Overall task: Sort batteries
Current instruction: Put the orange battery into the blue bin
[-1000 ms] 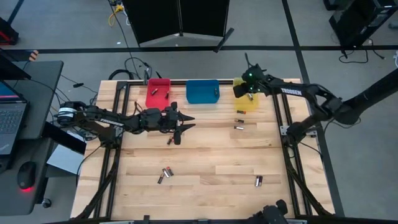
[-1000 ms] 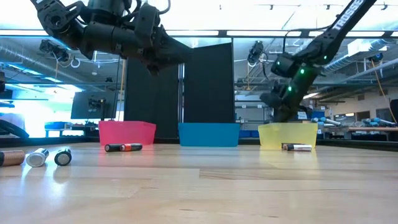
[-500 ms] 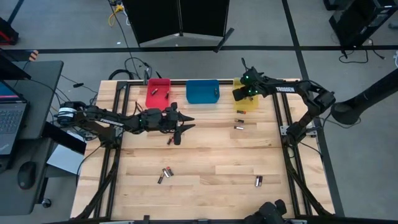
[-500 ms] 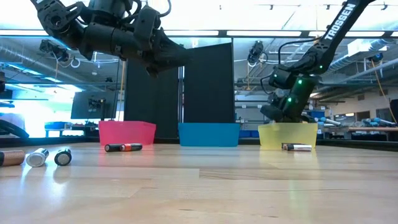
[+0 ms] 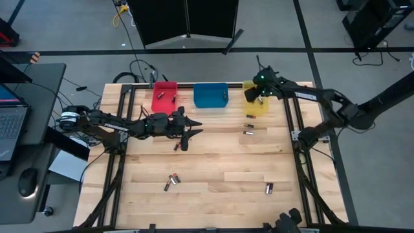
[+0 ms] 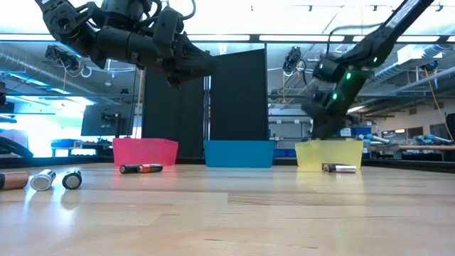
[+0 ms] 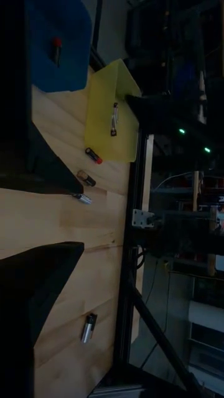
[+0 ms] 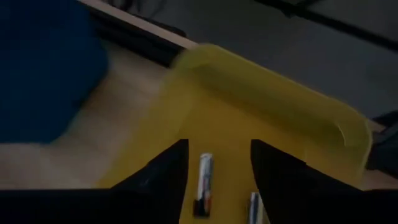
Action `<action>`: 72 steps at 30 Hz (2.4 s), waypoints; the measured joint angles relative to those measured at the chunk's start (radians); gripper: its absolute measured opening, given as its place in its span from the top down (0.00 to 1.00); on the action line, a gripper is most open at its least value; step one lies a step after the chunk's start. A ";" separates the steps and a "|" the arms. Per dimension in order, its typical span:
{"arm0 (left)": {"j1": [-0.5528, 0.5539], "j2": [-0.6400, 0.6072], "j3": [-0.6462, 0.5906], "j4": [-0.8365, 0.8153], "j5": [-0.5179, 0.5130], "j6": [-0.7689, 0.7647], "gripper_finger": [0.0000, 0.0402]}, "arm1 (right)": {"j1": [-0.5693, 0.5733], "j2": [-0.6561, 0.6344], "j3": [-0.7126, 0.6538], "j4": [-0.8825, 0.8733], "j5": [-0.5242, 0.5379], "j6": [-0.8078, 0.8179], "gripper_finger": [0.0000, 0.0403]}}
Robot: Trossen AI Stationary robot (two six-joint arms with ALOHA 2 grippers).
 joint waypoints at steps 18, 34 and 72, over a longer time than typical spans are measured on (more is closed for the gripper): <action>0.000 0.000 0.000 -0.008 -0.003 0.000 0.64 | 0.393 -0.475 -0.161 -0.229 0.012 0.061 0.93; 0.000 0.000 0.000 -0.007 -0.005 -0.006 0.65 | 0.590 -0.465 -0.235 -0.046 0.102 0.143 0.98; 0.005 0.000 0.000 -0.117 0.004 -0.030 0.84 | 0.440 -0.291 -0.408 0.034 0.132 -0.088 0.76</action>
